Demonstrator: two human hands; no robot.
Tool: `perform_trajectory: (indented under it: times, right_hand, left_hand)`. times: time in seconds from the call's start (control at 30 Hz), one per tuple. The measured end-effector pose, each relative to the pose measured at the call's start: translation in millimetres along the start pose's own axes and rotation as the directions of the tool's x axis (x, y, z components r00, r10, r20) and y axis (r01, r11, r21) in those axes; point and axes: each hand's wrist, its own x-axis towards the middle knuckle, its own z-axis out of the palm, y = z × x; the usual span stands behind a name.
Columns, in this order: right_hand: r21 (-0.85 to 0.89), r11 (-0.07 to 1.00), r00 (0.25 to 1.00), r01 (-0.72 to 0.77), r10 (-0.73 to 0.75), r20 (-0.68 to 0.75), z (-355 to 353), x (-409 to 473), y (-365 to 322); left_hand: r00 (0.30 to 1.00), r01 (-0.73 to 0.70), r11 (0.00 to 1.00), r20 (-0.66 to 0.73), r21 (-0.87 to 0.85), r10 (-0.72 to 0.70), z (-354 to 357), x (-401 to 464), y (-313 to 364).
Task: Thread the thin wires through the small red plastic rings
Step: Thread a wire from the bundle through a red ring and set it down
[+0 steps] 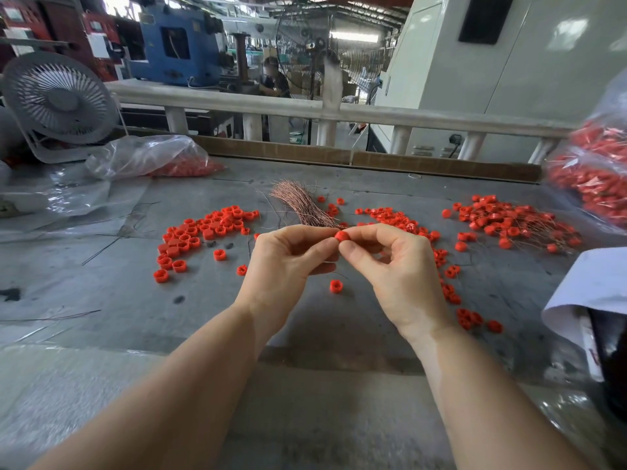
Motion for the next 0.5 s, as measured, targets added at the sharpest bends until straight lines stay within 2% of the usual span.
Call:
perform_trajectory:
  times: [0.2,0.5]
  right_hand:
    - [0.023,1.0,1.0,0.016,-0.016,0.007,-1.9,1.2,2.4]
    - [0.023,0.999,0.996,0.04,-0.042,0.077,-1.8,-0.8,2.7]
  left_hand:
    - [0.991,-0.129,0.977,0.044,0.17,0.123,1.3,-1.2,2.1]
    - [0.976,-0.208,0.922,0.132,0.326,0.173,-2.4,-0.5,0.6]
